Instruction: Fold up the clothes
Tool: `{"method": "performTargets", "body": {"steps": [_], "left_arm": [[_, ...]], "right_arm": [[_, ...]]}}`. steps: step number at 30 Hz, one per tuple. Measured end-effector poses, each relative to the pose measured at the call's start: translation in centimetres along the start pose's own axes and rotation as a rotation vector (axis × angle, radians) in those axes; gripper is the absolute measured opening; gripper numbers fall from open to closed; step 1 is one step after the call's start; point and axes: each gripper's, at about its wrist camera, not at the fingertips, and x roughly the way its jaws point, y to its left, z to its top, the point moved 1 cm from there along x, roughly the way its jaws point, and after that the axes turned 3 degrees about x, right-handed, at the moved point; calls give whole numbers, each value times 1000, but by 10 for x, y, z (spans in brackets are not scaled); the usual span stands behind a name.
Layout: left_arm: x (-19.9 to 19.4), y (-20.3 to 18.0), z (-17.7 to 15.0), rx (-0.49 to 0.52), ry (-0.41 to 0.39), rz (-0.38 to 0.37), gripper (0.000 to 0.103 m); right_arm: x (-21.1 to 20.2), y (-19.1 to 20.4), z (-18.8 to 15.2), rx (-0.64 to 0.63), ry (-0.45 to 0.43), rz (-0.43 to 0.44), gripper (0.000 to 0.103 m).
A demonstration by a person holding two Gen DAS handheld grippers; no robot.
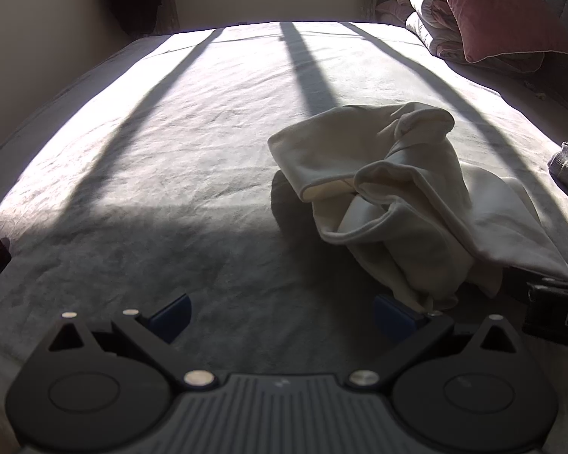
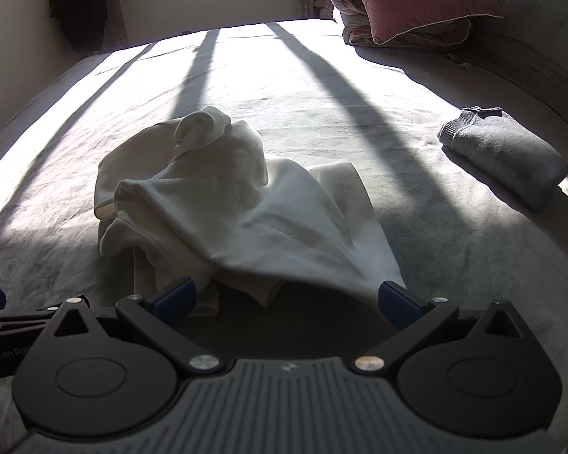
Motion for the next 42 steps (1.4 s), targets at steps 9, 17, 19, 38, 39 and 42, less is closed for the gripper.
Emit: {"method": "performTargets", "body": {"steps": [9,17,19,38,39,42], "left_arm": [[1,-1,0,2,3,2,102],[1,-2,-1,5,3,3,102],[1,-2,-1,5,3,3,102],[0,-2,-1,7,6,1,102],[0,-2,-1,8,6,1,102],[1,-2,-1,9,7,1,102]], "right_arm": [[0,0,-1,-5,7,8,103],[1,-1,-1,-2,13,9,103],[1,-1,-1,0,14,10,103],[3,1,-2,-11,24,19,103],[3,1,-2,-12,24,18,103],[3,2,-2,-14,26,18,103]]}}
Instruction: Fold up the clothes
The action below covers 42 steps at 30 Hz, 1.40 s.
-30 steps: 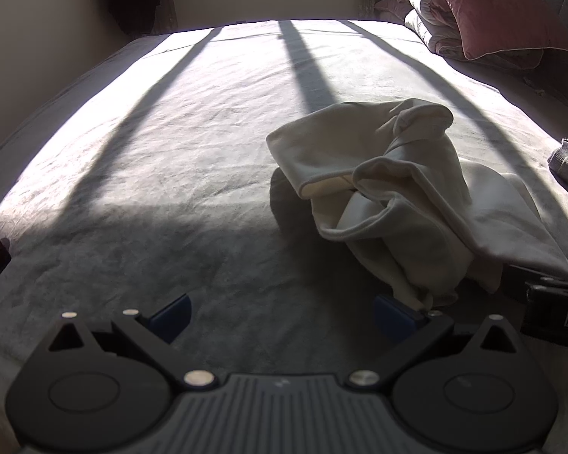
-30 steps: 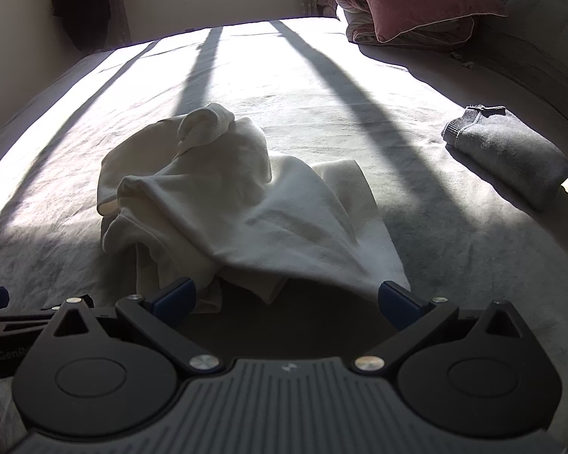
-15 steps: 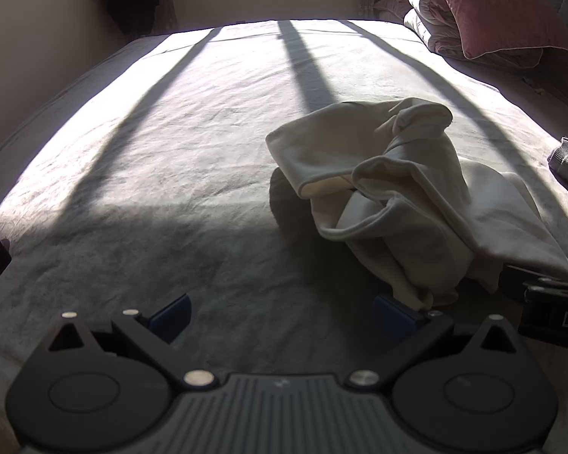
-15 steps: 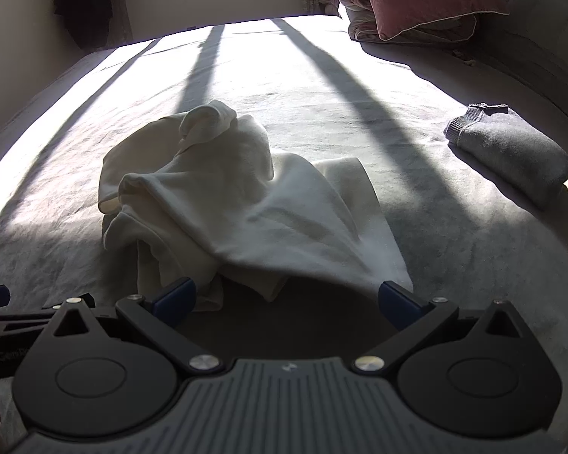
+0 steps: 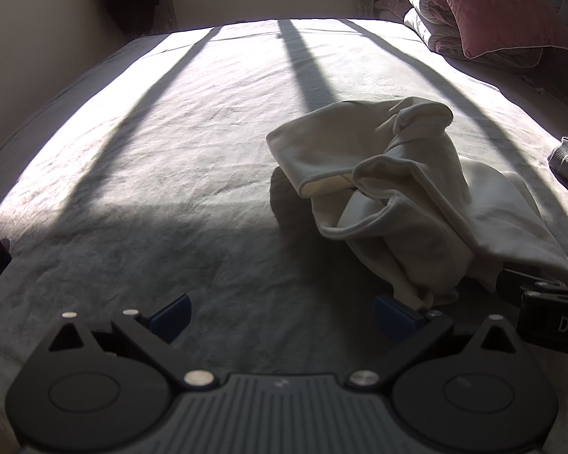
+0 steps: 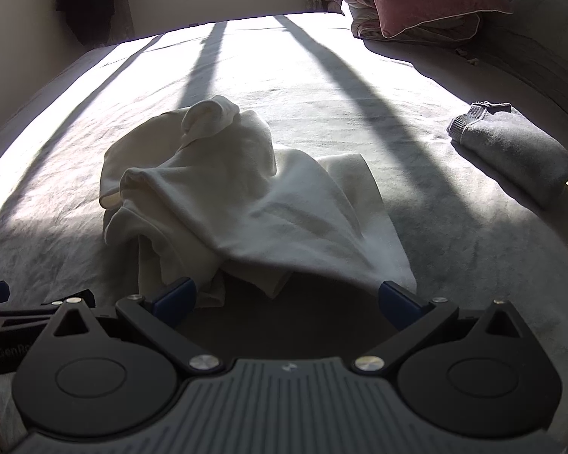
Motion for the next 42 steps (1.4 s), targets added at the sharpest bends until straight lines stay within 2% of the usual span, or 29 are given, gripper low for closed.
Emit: {"method": "performTargets", "body": {"steps": [18,27,35,38,42], "left_arm": [[1,1,-1,2,2,5,102],[8,4,0,-22,17,39,102],[22,4,16,-23,52,51,103],[33,7,25,-29,87,23,103],[46,7,36,-25,89,5,103]], "right_arm": [[2,0,0,-3,5,3,103],[12,-3,8,5,12,4,103],[44,-13,22,-10,79,-13,103],[53,-18,26,-12,109,9,103],[63,-22,30,-21,146,36,103]]}}
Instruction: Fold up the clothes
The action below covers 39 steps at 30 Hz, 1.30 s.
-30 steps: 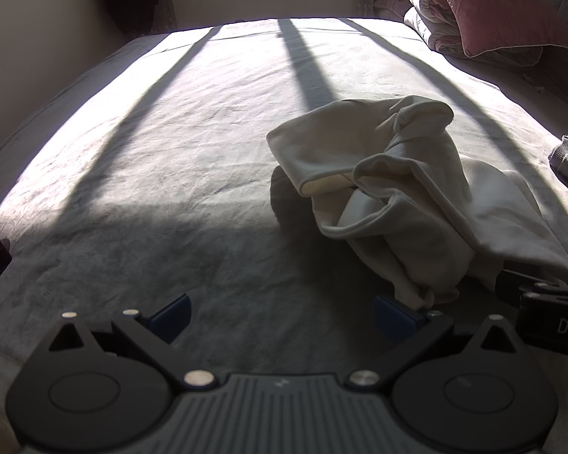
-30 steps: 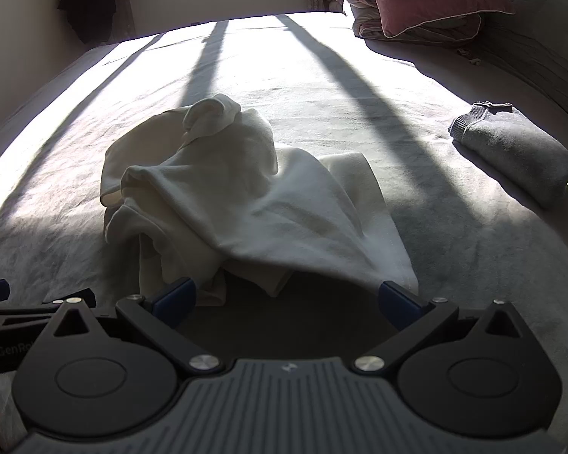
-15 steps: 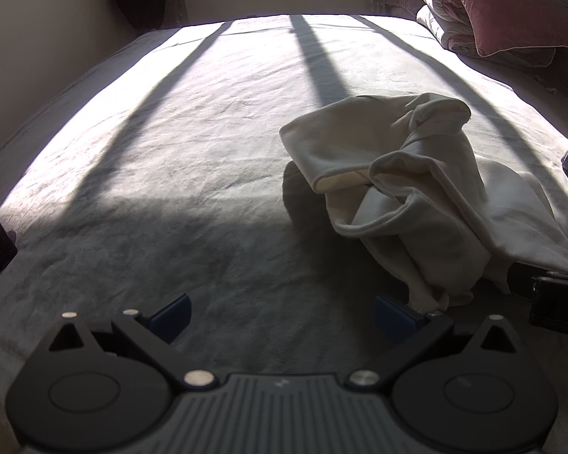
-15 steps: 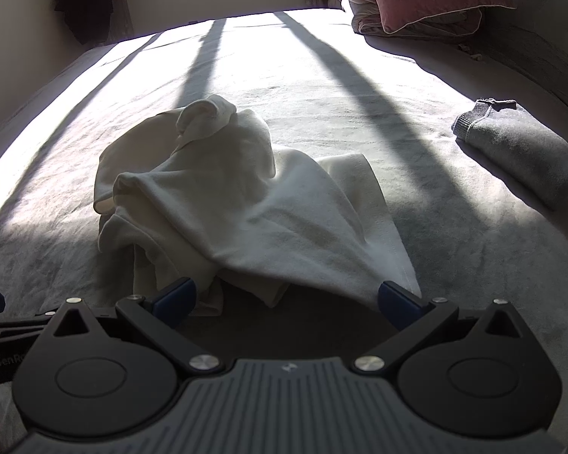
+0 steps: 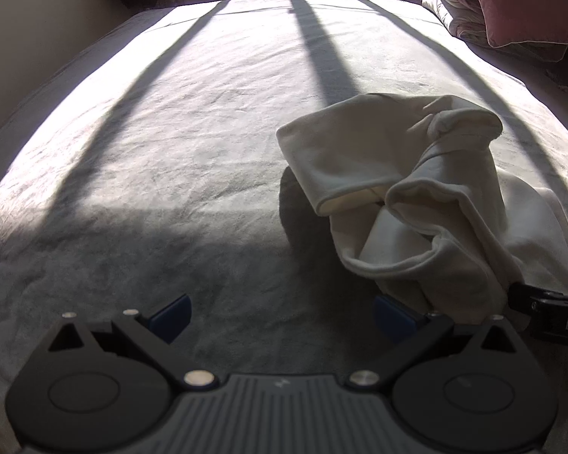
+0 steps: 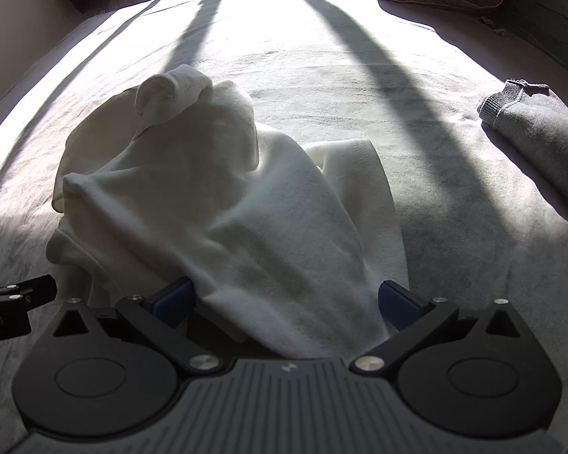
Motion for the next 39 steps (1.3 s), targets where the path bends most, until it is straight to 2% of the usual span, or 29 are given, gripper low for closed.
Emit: {"method": "performTargets", "body": {"steps": [4,10,16,20,25,29,32,37,39], "left_arm": [[14,-2,2,-22,-14,-37,103],[40,-8,-1,-73,18,-106,103],[46,-17,-9,-41,-27,-72,103],[47,-17,-6,-24,-4,-72,103],[45,-11,-1,-25,18,-114,102],[37,-1,-1,-69,17,-198,102],[31,8,-3,-107,15,-282,102],[26,21,-5,-159,10,-346,92],[26,24,-6,-171,6,-368,87]], "right_arm": [[10,1,1,-27,28,12,103],[22,3,-3,-70,38,5,103],[22,11,-7,-118,34,-25,103],[17,18,-13,-137,5,-57,103],[8,22,-10,-172,0,-76,103],[-2,19,-6,-136,-29,-45,102],[-10,17,-3,-110,-54,-8,93],[-21,15,2,-83,-113,26,73],[-23,14,4,-65,-120,42,60]]}}
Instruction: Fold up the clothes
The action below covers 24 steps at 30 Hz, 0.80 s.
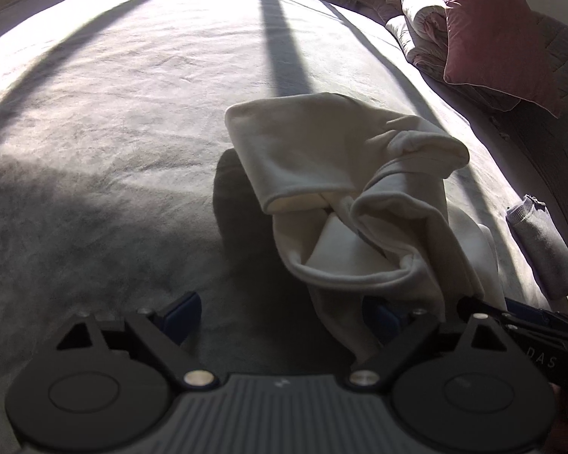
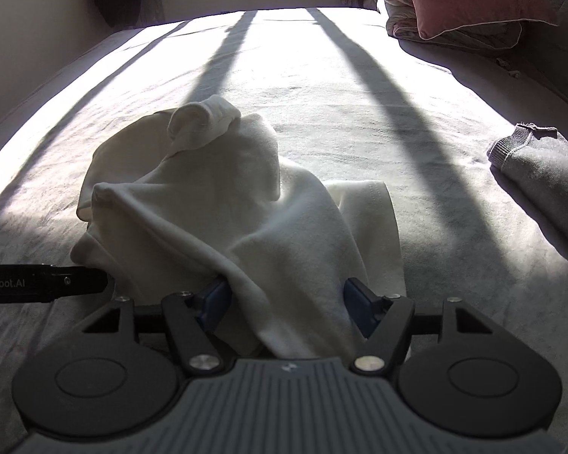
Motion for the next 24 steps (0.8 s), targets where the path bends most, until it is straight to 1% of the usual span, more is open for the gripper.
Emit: {"method": "performTargets", "body": {"steps": [1,3,4,5,6,7,9,12,16,19,22,24], "left_arm": [[-1,0,0,-8,-4,-14,86],[-2,0,-1,-24,-15,-42,81],[-3,0,-1,-31,-21,-56,79],[-3,0,0,-35,-25,-66,78],[-3,-1,-1,-38,-28,-75,78],[-3,-1,0,-42,-32,-79,78],[-3,-1,1,-51,-41,-85,78],[-4,1,3,-70,-52,-95,78],[-4,5,4,-103,-59,-101,78],[-2,8,6,-130,-66,-90,78],[0,10,9,-160,-70,-91,78],[1,11,10,-182,-72,-97,78]], "right_arm": [[-1,-1,1,9,-3,8,57],[-2,-3,3,27,-10,20,38],[-3,-5,5,37,-12,27,33],[-4,-7,6,54,-18,36,17],[-6,-10,8,72,-24,46,13],[-10,-14,11,103,-35,56,13],[-15,-23,16,147,-56,48,12],[-21,-39,23,205,-86,12,11],[-24,-65,26,288,-105,-38,10],[-24,-80,26,327,-105,-63,9],[-24,-88,24,351,-88,-54,9],[-25,-89,22,344,-78,-52,9]]}}
